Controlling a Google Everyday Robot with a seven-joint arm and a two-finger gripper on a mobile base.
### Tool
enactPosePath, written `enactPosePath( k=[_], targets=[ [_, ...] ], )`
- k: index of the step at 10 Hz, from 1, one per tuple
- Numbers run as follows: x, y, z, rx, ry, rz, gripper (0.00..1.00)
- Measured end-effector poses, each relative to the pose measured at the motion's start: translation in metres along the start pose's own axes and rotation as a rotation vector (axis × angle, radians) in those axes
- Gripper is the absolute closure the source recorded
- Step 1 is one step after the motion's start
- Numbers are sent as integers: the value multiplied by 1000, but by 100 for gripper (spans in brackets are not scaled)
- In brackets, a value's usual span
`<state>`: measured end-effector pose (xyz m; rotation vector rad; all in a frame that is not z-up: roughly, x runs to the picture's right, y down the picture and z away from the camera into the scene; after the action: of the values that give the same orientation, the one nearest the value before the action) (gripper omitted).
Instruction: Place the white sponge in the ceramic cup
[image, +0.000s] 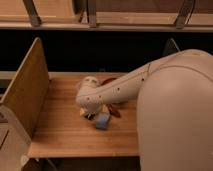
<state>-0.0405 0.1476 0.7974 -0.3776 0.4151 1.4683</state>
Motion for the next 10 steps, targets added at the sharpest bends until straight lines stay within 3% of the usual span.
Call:
enactPosePath(
  k=[2, 4, 10],
  targets=[
    [9, -36, 21, 59, 66, 46, 20],
    [4, -54, 27, 94, 84, 80, 20],
    [0, -54, 54, 100, 121, 111, 20]
  ],
)
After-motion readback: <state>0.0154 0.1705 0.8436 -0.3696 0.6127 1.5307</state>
